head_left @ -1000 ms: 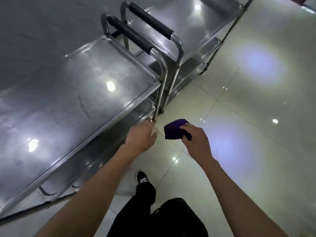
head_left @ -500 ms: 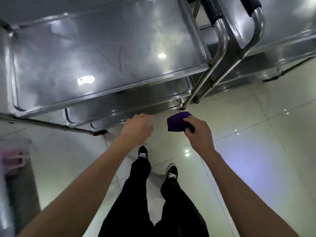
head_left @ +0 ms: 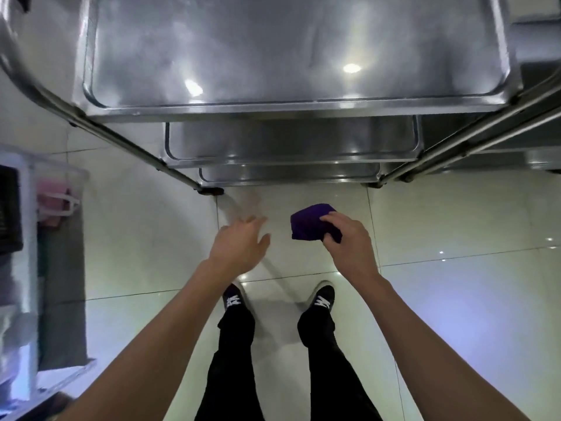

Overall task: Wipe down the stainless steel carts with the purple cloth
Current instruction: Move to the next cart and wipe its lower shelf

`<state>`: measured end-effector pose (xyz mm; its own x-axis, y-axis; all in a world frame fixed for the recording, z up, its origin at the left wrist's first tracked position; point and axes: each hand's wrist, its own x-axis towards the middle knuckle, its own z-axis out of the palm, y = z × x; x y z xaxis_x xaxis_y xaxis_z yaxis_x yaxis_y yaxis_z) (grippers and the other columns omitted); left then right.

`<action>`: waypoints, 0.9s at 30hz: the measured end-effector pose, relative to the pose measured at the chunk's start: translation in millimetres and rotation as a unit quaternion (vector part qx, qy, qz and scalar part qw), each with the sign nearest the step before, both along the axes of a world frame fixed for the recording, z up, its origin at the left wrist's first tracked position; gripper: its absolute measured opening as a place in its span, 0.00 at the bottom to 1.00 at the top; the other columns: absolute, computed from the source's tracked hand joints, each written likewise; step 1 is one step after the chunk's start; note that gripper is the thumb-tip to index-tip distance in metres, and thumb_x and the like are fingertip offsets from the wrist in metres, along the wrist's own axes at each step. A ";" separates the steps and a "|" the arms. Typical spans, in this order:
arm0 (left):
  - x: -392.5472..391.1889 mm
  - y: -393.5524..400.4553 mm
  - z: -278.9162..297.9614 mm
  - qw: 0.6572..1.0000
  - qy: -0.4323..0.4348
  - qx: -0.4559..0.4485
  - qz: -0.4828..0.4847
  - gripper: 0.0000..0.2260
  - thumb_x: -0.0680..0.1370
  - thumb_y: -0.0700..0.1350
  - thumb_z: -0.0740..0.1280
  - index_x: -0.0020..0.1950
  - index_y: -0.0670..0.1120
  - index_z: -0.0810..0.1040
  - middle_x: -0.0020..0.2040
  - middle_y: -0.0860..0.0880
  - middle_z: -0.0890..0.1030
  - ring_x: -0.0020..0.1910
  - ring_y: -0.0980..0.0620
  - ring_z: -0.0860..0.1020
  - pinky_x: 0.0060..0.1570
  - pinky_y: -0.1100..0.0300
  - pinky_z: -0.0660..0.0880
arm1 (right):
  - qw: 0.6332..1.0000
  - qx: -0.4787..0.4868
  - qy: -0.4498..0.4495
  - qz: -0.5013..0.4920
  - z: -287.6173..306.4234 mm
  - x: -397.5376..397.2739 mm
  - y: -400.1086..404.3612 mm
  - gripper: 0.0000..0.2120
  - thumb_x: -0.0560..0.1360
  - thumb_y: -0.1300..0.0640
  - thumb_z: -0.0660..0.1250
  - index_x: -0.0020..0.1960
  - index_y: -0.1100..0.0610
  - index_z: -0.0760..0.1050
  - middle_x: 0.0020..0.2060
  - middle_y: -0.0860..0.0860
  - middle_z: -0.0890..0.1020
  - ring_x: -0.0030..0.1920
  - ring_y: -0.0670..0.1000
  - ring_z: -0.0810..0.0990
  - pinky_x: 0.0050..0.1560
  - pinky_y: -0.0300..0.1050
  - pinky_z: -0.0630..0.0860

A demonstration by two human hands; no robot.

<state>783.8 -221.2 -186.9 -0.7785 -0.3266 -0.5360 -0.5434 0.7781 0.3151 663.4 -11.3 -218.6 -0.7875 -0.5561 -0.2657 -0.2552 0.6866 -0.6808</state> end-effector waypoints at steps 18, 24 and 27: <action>83.2 -158.7 -200.0 0.996 0.030 -0.030 0.083 0.19 0.82 0.54 0.60 0.73 0.51 0.73 0.67 0.50 0.78 0.62 0.47 0.77 0.60 0.48 0.74 | 0.997 0.034 -0.005 0.070 -199.5 49.8 -170.0 0.20 0.75 0.64 0.69 0.65 0.53 0.79 0.61 0.47 0.82 0.59 0.51 0.79 0.64 0.52 0.76; 65.1 -178.8 -285.2 0.992 0.056 -0.056 0.095 0.19 0.82 0.53 0.61 0.72 0.51 0.74 0.67 0.50 0.78 0.64 0.47 0.76 0.59 0.49 0.73 | 0.997 0.020 0.018 0.069 -282.3 34.8 -206.5 0.19 0.76 0.61 0.68 0.65 0.49 0.78 0.61 0.44 0.80 0.60 0.49 0.77 0.65 0.46 0.73; 56.2 -192.2 -323.5 0.989 0.076 -0.083 0.099 0.18 0.81 0.52 0.63 0.70 0.50 0.75 0.67 0.50 0.78 0.64 0.46 0.76 0.58 0.49 0.74 | 0.997 -0.006 0.030 0.074 -319.1 24.4 -225.9 0.19 0.75 0.62 0.68 0.65 0.51 0.79 0.60 0.46 0.82 0.60 0.50 0.78 0.63 0.50 0.75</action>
<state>840.0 -413.4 -510.4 -0.7582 -0.5541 -0.3436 -0.6460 0.7097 0.2811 687.8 -237.2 -537.7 -0.7104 -0.6707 -0.2132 -0.3944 0.6302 -0.6688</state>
